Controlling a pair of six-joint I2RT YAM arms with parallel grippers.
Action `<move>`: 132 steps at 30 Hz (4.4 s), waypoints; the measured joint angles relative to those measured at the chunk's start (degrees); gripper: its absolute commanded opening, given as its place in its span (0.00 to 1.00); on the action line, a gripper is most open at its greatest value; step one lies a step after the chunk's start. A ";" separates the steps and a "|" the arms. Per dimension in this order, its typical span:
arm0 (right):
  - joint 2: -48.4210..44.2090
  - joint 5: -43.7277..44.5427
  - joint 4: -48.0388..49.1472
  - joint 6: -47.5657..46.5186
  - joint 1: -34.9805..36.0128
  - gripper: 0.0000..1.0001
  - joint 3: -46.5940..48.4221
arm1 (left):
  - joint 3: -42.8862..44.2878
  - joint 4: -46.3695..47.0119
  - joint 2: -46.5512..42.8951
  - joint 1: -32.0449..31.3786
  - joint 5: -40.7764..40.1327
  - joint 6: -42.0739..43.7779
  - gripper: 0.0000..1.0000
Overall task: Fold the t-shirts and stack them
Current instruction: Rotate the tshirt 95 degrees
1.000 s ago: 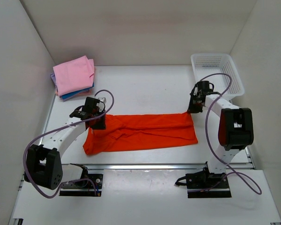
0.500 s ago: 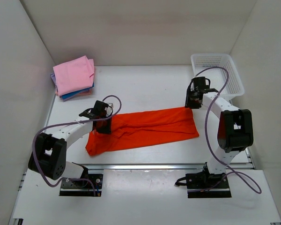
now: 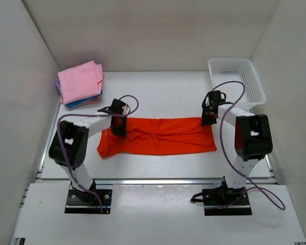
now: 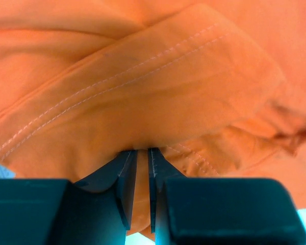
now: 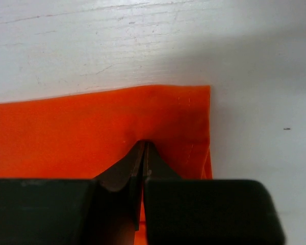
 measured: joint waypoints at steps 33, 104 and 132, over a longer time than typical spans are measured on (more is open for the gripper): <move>-31.98 8.48 28.48 49.44 44.94 0.00 -43.17 | 91.89 -7.13 61.33 4.59 9.38 -9.66 0.18; -25.07 -22.08 19.34 19.17 32.24 0.00 -36.59 | 30.03 -10.54 20.55 6.05 23.43 -0.33 0.19; -25.27 -23.61 19.93 20.52 31.41 0.00 -37.33 | 90.16 -19.12 59.69 8.92 17.14 -13.07 0.10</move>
